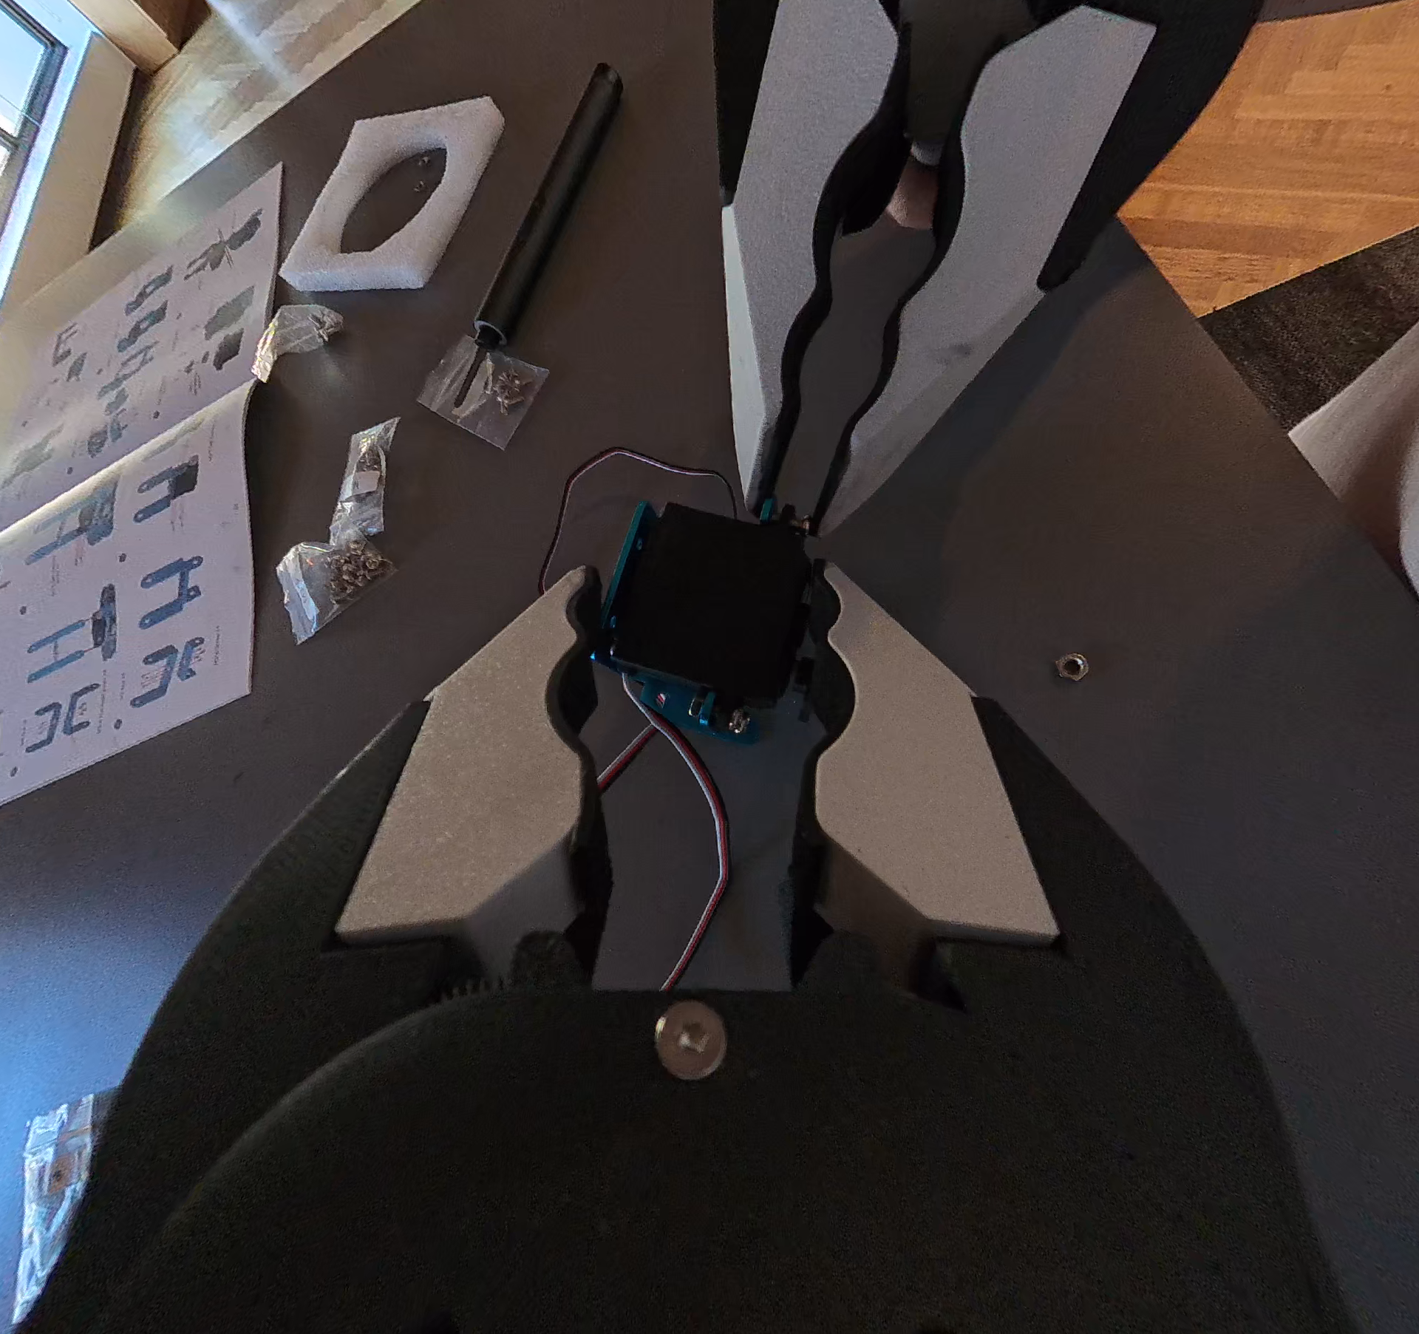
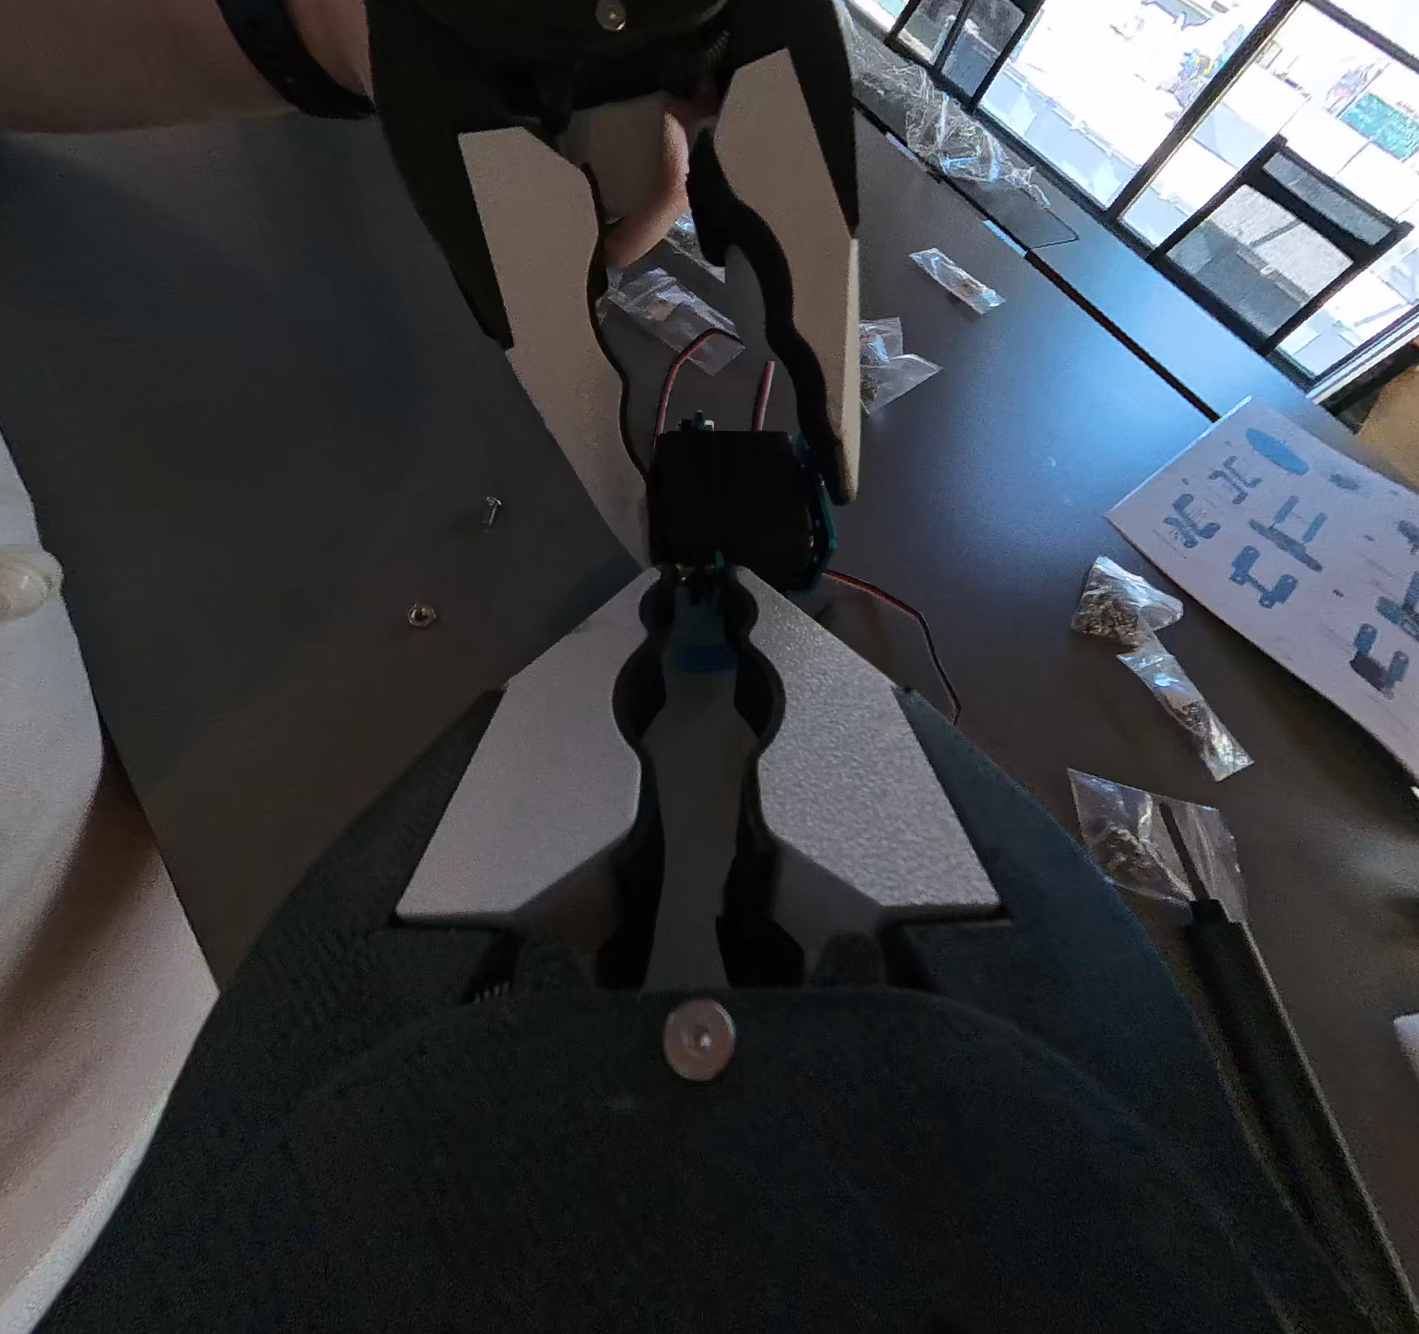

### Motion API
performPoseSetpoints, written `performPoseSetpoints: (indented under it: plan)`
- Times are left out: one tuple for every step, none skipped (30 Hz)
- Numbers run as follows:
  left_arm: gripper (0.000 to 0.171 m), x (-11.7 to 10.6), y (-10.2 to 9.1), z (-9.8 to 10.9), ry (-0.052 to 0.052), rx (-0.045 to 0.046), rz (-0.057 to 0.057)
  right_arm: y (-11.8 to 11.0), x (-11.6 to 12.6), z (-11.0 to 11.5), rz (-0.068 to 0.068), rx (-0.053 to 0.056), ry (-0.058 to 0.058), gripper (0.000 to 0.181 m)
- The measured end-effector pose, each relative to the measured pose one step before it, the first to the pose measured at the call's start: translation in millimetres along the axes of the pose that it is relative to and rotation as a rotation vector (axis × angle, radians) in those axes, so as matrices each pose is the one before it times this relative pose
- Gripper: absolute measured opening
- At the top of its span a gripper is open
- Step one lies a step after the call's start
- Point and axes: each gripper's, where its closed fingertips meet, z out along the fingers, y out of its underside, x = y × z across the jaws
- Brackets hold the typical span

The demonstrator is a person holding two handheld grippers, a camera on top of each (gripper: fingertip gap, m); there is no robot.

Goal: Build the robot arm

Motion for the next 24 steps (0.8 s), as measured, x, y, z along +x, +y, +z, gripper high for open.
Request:
performPoseSetpoints:
  plan:
    - [0.055, 0.08, 0.01, -0.11, -0.001, -0.00031, 0.0039, 0.1, -0.14, -0.09, 0.0212, 0.0017, -0.0054, 0.013]
    - [0.055, 0.01, 0.11, 0.06, -0.0012, -0.00029, 0.0014, -0.09, -0.03, -0.03, 0.0211, 0.0038, -0.002, 0.013]
    - [0.055, 0.04, 0.05, -0.1, -0.0011, -0.00088, 0.0004, -0.21, -0.05, 0.05, 0.0231, 0.0056, -0.0022, 0.013]
    - [0.055, -0.1, 0.1, 0.0, -0.0017, 0.00005, 0.0027, -0.07, 0.1, -0.02, 0.0248, 0.0069, -0.0019, 0.013]
    - [0.055, 0.02, -0.08, 0.01, -0.0004, 0.00121, 0.0018, 0.15, 0.09, -0.09, 0.0307, 0.0087, -0.0029, 0.013]
    - [0.055, 0.04, -0.06, 0.07, 0.0006, 0.00125, 0.0018, -0.07, -0.02, -0.13, 0.033, 0.0068, -0.007, 0.013]
    - [0.055, 0.04, -0.11, 0.08, 0.0, 0.00119, 0.0018, 0.25, 0.25, -0.13, 0.0188, 0.0043, -0.0035, 0.013]
    - [0.055, 0.03, -0.06, 0.06, 0.0005, 0.00123, 0.0019, 0.13, 0.16, -0.14, 0.0004, 0.0033, 0.0018, 0.013]
    - [0.055, 0.1, 0.07, -0.12, 0.0015, 0.0012, 0.0031, -0.01, -0.04, 0.01, -0.0138, 0.0008, 0.0042, 0.013]
    - [0.054, 0.08, -0.14, 0.0, 0.0027, 0.00173, 0.0003, 0.4, -0.1, 0.04, -0.0306, -0.0043, 0.0035, 0.013]
    - [0.054, 0.33, -0.27, 0.17, 0.0038, 0.00168, -0.0014, 0.37, -0.34, -0.26, -0.0441, -0.0045, 0.0012, 0.013]
    - [0.054, 0.16, -0.16, 0.04, 0.0021, 0.00033, 0.0007, -0.18, -0.02, -0.28, -0.035, -0.0029, -0.0009, 0.013]
    - [0.055, -0.08, 0.06, 0.05, 0.0011, -0.00218, 0.0018, -0.04, 0.11, 0.12, -0.0091, -0.0053, -0.0068, 0.013]
    - [0.054, -0.41, 0.04, 0.13, 0.0005, -0.00291, -0.0019, -0.04, 0.43, 0.06, 0.005, -0.0043, -0.0082, 0.013]
    - [0.055, -1.16, 0.22, 0.49, -0.0043, -0.00487, -0.0055, 0.69, 1.53, 0.19, 0.0204, -0.0088, 0.0016, 0.013]
    - [0.055, -0.74, 0.16, 0.46, -0.0026, -0.0069, -0.0048, -0.14, 1.1, 0.01, 0.0291, -0.0062, 0.003, 0.013]
    - [0.054, -0.04, 0.1, 0.12, 0.0005, -0.00759, -0.0018, -0.14, 0.27, 0.05, 0.0219, -0.0032, 0.0021, 0.013]
    - [0.055, -0.09, 0.09, 0.06, -0.0009, -0.00622, 0.0023, 0.12, 0.03, -0.04, 0.0046, -0.0002, 0.0073, 0.013]
    - [0.055, -0.15, 0.16, 0.19, -0.0027, -0.00425, 0.0013, 0.22, 0.38, -0.07, 0.0034, -0.0006, 0.0119, 0.013]
    - [0.055, 0.04, 0.14, 0.01, -0.0024, -0.00509, -0.0018, 0.01, 0.05, 0.1, 0.009, -0.0009, 0.0099, 0.013]
    - [0.054, 0.14, 0.15, -0.15, -0.0022, -0.00433, 0.0027, -0.03, -0.3, 0.07, 0.0089, 0.0011, 0.0061, 0.014]
    - [0.054, 0.08, 0.04, 0.03, -0.0014, -0.00183, 0.0022, 0.06, -0.13, 0.05, 0.0052, 0.0018, 0.0038, 0.014]
    - [0.054, -0.15, -0.07, 0.16, -0.0007, 0.00035, -0.0018, 0.1, 0.29, -0.02, 0.0138, 0.0012, 0.0009, 0.014]
    - [0.054, -0.33, -0.16, 0.23, -0.001, 0.00222, -0.0031, 0.04, 0.65, -0.12, 0.0226, 0.0011, -0.0019, 0.013]
